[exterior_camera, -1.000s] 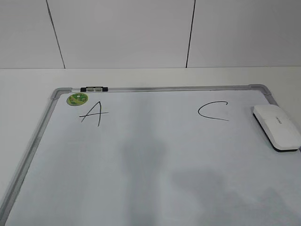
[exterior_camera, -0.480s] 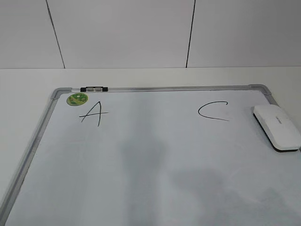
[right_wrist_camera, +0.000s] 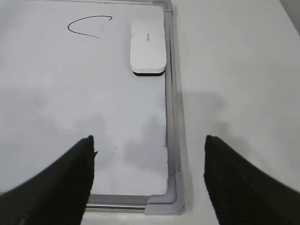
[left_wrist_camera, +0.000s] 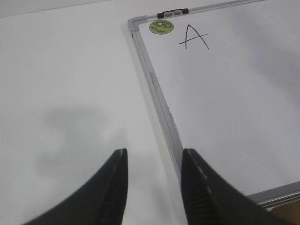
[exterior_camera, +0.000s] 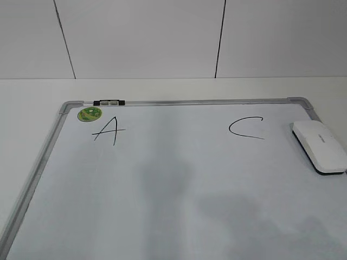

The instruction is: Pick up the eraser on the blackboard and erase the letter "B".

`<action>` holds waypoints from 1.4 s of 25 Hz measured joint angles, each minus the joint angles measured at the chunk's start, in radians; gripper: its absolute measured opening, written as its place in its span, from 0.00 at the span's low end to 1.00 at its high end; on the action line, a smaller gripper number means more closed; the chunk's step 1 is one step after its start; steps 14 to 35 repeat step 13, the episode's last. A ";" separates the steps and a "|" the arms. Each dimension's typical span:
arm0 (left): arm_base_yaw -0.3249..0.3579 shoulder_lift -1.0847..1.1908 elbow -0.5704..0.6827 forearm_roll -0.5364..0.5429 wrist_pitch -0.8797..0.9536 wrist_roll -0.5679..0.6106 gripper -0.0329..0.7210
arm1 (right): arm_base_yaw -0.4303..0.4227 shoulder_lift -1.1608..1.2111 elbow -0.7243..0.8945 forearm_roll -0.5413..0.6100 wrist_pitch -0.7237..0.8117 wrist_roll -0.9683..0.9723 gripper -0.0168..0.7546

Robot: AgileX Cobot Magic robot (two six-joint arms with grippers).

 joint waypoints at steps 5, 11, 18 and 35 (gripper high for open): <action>0.024 0.000 0.000 0.000 0.000 0.000 0.43 | 0.000 0.000 0.000 0.000 0.000 0.000 0.78; 0.046 0.000 0.000 0.000 0.000 0.000 0.43 | 0.000 0.000 0.000 0.000 -0.002 0.000 0.78; 0.046 0.000 0.000 0.000 0.000 0.000 0.43 | 0.000 0.000 0.000 0.000 -0.002 0.000 0.78; 0.046 0.000 0.000 0.000 0.000 0.000 0.43 | 0.000 0.000 0.000 0.000 -0.002 0.000 0.78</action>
